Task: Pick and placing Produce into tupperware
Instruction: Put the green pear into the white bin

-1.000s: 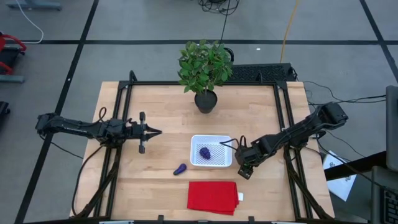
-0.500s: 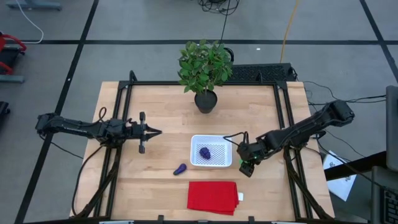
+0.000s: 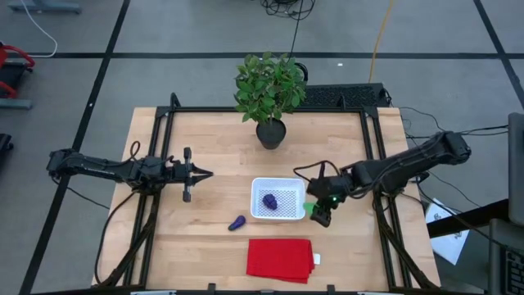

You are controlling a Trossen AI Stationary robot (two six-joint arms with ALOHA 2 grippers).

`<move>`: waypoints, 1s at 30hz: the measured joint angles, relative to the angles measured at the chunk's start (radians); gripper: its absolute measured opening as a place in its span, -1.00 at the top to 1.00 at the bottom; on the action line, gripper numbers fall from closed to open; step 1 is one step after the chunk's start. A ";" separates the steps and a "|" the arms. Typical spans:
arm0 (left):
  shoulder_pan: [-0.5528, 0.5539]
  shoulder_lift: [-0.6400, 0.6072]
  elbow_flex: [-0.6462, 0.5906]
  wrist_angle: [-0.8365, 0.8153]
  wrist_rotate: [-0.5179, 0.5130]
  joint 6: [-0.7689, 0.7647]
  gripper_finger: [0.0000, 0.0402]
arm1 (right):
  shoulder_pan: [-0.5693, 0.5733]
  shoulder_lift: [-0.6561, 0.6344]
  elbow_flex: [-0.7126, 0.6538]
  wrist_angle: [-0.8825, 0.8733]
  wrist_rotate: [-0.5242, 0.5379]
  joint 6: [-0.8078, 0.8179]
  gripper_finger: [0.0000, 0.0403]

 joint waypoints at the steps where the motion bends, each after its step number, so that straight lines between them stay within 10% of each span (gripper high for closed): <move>1: 0.000 0.000 0.000 0.000 0.000 0.000 0.87 | -0.003 0.000 0.018 -0.003 0.000 -0.014 -0.05; 30: 0.000 0.000 0.000 0.001 0.000 0.012 0.87 | -0.093 0.000 0.326 -0.429 -0.003 -0.169 -0.04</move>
